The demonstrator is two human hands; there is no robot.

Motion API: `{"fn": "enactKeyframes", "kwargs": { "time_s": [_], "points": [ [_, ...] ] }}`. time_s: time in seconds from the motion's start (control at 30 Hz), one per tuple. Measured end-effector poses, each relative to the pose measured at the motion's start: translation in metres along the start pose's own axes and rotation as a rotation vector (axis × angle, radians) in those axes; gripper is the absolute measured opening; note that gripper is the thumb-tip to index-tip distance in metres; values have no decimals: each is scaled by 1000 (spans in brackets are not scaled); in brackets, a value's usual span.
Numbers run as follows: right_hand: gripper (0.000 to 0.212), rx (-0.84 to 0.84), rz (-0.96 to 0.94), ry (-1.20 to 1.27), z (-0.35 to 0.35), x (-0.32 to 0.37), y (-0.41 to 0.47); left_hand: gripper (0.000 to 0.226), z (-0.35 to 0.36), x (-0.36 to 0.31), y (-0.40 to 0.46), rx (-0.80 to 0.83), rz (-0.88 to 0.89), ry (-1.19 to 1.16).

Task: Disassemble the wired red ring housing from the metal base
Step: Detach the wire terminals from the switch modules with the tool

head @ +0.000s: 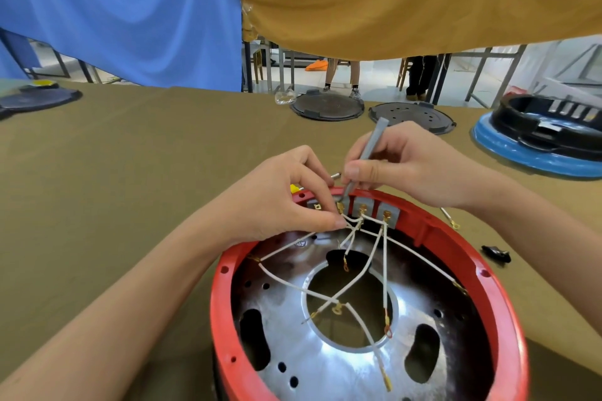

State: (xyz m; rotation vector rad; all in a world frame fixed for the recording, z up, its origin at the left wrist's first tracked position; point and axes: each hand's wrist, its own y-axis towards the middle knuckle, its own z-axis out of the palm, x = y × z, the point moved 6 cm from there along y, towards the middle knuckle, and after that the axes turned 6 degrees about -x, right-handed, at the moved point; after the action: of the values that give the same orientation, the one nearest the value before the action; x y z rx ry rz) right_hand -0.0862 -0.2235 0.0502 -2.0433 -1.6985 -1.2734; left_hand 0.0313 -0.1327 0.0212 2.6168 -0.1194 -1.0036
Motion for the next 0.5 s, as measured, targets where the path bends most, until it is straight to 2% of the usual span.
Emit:
{"fn": "enactKeyframes", "kwargs": {
  "time_s": [0.1,0.2,0.33,0.5],
  "points": [
    [20,-4,-21,-88,3,4,3,17,0,-1,-1,-3,-1,-8],
    [16,40,120,-39,2,-4,13,14,0,-2,0,0,-6,-6],
    [22,189,291,7,6,-15,29,11,1,-3,-1,11,-1,-8],
    [32,260,347,43,11,-17,35,10,0,-3,-1,10,7,-13]
  ]
}}
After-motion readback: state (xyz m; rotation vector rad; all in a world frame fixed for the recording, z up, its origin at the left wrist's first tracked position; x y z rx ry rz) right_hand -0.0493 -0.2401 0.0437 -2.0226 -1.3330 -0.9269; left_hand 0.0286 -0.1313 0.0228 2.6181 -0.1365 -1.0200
